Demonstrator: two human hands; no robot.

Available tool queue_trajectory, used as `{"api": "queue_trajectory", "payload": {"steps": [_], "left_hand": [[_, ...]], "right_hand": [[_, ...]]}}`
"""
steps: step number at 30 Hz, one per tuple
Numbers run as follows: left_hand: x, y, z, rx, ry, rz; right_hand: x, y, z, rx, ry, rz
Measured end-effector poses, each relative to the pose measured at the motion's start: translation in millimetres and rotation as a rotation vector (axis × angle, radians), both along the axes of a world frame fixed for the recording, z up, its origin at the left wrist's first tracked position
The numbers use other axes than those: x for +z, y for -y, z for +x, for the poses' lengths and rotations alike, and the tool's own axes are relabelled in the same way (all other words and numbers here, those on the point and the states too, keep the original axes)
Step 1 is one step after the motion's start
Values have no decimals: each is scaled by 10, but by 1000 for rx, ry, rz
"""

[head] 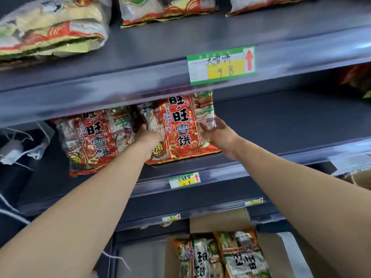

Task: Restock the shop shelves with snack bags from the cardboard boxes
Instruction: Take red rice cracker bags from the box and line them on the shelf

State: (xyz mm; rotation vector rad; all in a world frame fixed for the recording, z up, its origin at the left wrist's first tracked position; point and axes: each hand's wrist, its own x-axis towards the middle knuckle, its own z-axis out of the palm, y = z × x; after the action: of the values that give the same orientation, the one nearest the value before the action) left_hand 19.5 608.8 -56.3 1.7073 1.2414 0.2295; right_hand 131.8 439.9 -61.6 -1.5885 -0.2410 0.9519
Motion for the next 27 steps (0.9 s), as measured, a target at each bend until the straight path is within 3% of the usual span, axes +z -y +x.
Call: {"api": "queue_trajectory", "payload": {"steps": [7,12,20,27], "left_hand": [[146,187,16,90,-90,117],[330,714,78,48,-144,324],[598,2329,695,-587,63,216],[504,4039,1216,-987,49,118]], "right_hand": [[-68,-15,66,-121,62,-5],[91,306,119,-180,137,-35],[284,1695,358,-433,229,-67],[191,3689,499,-805,224,-217]]}}
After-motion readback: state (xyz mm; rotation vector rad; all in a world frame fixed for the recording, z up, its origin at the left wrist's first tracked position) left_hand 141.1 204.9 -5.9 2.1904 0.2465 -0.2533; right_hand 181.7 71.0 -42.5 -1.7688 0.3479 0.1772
